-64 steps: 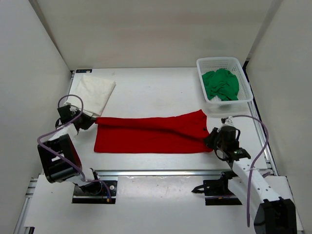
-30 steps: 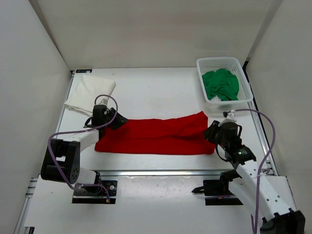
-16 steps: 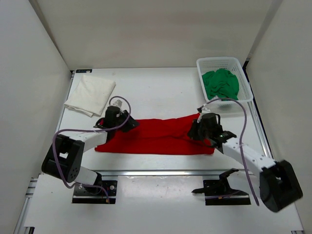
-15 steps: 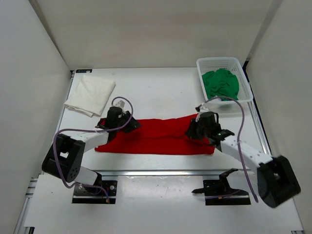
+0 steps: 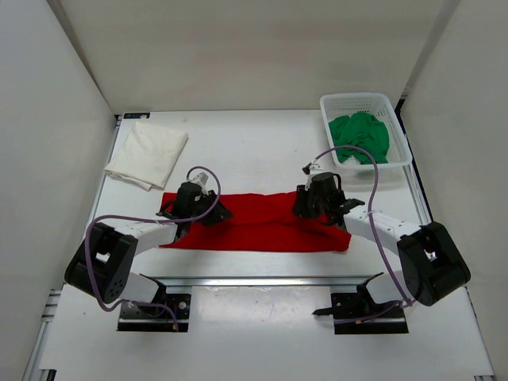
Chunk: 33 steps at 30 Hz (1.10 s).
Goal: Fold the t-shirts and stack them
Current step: Fold the other side of the tshirt into a rectangle
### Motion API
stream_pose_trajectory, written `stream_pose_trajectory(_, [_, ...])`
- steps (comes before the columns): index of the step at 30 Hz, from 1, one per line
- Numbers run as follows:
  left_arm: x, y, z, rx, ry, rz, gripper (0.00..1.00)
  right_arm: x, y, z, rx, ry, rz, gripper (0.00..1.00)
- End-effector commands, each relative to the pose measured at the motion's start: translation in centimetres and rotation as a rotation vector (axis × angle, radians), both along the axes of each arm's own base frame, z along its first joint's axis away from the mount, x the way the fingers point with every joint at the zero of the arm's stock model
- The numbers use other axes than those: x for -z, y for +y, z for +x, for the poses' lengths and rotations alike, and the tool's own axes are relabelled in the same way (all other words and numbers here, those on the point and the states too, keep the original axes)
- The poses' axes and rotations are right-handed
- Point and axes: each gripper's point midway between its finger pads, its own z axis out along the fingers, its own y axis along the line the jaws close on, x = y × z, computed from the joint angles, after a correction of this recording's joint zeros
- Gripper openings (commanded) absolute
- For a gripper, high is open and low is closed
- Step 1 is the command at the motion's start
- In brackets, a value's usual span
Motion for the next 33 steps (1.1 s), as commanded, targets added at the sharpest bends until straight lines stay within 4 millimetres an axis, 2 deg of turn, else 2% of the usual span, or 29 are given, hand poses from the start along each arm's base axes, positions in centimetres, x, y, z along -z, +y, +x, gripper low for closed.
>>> stream_pose_trajectory(1, [-1.7,-0.5,0.2,0.031,-0.059,-0.034,0.33,-0.1,0.3,0.0,-0.003,-0.036,-0.041,0.21])
stream_pose_trajectory(3, [-1.9,-0.8,0.2,0.037,-0.063,-0.038,0.33,0.3,0.0,-0.9,0.003,-0.011,-0.074,0.19])
stream_pose_trajectory(4, [-1.8,-0.9,0.2,0.037,-0.060,-0.042,0.33,0.4,0.2,-1.4,0.000,-0.007,-0.077,0.21])
stream_pose_trajectory(8, [-1.9,-1.0,0.1,0.045,-0.061,-0.052,0.32,0.6,-0.3,-2.3,0.037,0.007,-0.119,0.36])
stream_pose_trajectory(9, [-2.0,-0.9,0.2,0.039,-0.066,-0.052,0.32,1.3,-0.7,-2.9,0.032,0.015,-0.138,0.40])
stream_pose_trajectory(10, [-2.0,-1.2,0.1,0.047,-0.059,-0.064,0.32,0.7,-0.5,-2.4,0.042,0.003,-0.123,0.41])
stream_pose_trajectory(13, [-1.9,-1.2,0.0,0.046,-0.057,-0.062,0.32,1.0,-1.1,-2.5,0.060,0.005,-0.134,0.41])
stream_pose_trajectory(20, [-1.6,-1.1,-0.1,0.044,-0.050,-0.067,0.32,1.9,-0.8,-3.1,0.036,0.049,-0.125,0.36])
stream_pose_trajectory(21, [-1.6,-1.2,0.0,0.043,-0.052,-0.068,0.32,2.4,-1.0,-3.3,0.035,0.058,-0.136,0.32])
stream_pose_trajectory(22, [-1.5,-1.1,-0.1,0.044,-0.042,-0.075,0.32,2.5,-0.6,-3.5,0.024,0.065,-0.122,0.25])
stream_pose_trajectory(27, [-1.5,-1.3,-0.2,0.045,-0.039,-0.086,0.32,1.2,-0.1,-3.2,0.034,0.043,-0.116,0.03])
stream_pose_trajectory(29, [-1.9,-1.3,-0.1,0.049,-0.047,-0.087,0.32,0.8,-0.3,-3.8,0.049,0.078,-0.115,0.00])
stream_pose_trajectory(33, [-2.9,-1.3,0.4,0.050,-0.054,-0.106,0.32,-0.4,0.7,-5.4,0.027,0.129,-0.058,0.00])
